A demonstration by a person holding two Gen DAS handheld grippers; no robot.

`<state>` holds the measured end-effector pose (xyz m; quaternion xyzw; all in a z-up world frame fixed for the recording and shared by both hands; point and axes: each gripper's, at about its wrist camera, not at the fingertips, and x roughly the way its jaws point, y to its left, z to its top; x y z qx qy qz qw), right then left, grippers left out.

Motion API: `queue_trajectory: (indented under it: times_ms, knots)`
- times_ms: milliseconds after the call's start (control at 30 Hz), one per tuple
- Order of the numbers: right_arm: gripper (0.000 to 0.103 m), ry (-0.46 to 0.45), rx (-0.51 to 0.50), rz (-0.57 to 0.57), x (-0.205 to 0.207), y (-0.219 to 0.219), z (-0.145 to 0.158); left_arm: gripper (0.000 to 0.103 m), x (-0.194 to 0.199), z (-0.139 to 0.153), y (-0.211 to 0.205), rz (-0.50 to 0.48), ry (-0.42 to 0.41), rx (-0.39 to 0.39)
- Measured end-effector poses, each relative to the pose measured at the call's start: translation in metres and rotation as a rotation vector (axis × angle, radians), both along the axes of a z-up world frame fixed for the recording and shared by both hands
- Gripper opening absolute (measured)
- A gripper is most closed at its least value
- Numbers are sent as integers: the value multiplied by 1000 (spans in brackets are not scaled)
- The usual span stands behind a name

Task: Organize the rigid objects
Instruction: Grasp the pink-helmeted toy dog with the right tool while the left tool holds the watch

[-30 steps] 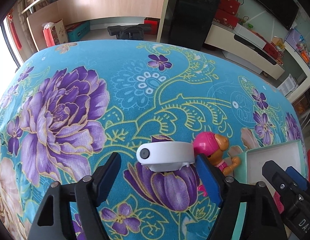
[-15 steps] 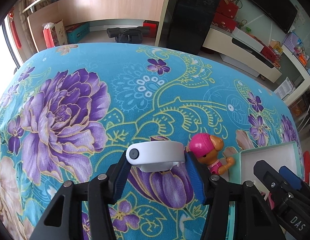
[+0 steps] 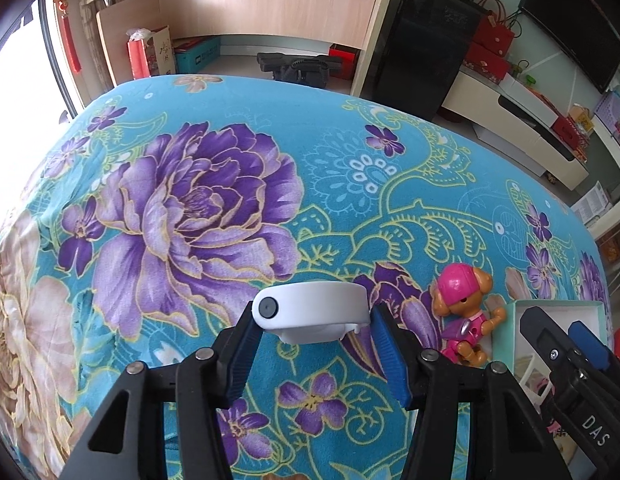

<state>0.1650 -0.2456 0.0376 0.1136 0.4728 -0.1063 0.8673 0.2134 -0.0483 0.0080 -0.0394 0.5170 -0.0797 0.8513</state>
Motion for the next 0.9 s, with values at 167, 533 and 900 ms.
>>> queue_trajectory:
  times_ms: [167, 533, 900]
  knots:
    - [95, -40, 0, 57, 5, 15, 2, 58, -3, 0, 15, 40, 7, 9]
    - [95, -79, -6, 179, 17, 44, -9, 58, -2, -2, 24, 60, 21, 0]
    - [74, -90, 37, 228, 23, 52, -19, 58, 0, -2, 30, 77, 29, -10]
